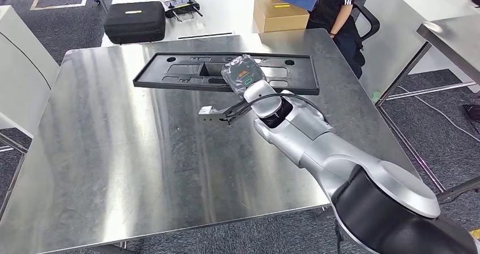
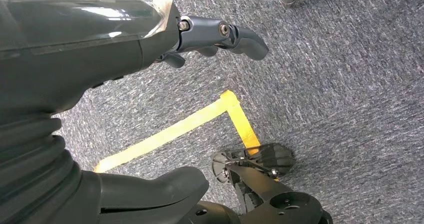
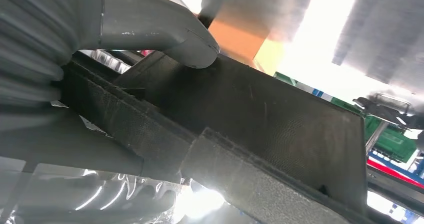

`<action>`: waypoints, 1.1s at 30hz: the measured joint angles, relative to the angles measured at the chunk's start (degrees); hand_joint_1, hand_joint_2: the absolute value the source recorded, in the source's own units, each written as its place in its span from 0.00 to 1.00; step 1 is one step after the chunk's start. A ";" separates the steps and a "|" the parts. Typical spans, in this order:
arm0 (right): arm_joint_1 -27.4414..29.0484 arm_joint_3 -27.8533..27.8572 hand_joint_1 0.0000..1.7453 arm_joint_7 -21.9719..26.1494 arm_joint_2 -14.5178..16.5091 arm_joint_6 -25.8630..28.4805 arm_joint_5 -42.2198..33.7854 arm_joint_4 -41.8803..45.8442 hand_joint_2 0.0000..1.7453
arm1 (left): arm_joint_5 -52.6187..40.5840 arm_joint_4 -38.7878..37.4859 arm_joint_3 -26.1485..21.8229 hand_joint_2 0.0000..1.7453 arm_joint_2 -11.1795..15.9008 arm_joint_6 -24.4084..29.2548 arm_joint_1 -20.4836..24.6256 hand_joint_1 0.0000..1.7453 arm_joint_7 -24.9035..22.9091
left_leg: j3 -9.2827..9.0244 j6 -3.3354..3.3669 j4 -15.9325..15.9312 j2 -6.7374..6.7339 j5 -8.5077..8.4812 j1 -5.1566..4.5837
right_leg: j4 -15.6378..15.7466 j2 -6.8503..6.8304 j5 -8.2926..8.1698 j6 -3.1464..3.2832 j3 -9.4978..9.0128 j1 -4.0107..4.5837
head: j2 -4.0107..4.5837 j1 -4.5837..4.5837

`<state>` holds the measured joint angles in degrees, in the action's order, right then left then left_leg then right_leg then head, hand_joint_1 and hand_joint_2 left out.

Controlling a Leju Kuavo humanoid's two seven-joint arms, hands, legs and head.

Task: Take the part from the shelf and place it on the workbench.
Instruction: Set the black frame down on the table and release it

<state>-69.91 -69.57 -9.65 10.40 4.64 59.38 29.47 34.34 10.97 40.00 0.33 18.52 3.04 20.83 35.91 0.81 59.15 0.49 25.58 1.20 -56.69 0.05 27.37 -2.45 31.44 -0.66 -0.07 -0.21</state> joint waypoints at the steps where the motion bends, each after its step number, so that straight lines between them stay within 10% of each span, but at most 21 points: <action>1: -0.17 -0.76 0.00 0.15 0.00 -0.40 1.42 -0.19 0.00 | -0.01 0.00 0.01 1.00 0.00 0.10 0.00 0.00 0.02 | 0.00 0.00 0.00 -0.01 0.00 0.00 | 0.00 0.00 0.00 0.00 0.00 0.00 | 0.00 -0.01; 11: -0.33 -4.19 0.00 0.91 0.03 -3.31 6.62 -1.63 0.00 | -0.07 0.04 0.02 1.00 0.05 1.17 0.10 0.00 -0.21 | -0.01 0.00 -0.01 -0.04 0.00 -0.01 | 0.00 0.04 0.01 0.01 0.01 -0.02 | 0.00 0.02; 15: -0.33 -4.59 0.00 0.91 0.03 -3.31 6.63 -1.86 0.00 | -0.07 0.04 0.02 0.00 0.09 1.17 0.10 0.00 -0.22 | 0.00 0.00 -0.01 -0.04 0.00 -0.01 | 0.00 0.04 0.01 0.01 0.01 -0.01 | 0.00 0.02; 33: 0.39 -0.59 0.00 0.73 0.02 -2.47 10.58 -2.26 0.00 | -0.04 0.04 0.45 0.00 0.11 0.93 0.15 0.00 -2.23 | 0.13 0.03 -0.31 -0.03 0.01 -0.05 | 0.33 0.04 0.01 0.00 0.10 -0.07 | 0.00 0.01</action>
<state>-69.52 -70.17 -8.92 10.42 2.16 69.96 27.21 34.29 11.02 40.45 0.44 19.45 3.19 18.60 36.04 0.84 58.83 0.46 25.59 1.16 -56.36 0.08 27.38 -2.45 31.54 -0.73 -0.07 -0.21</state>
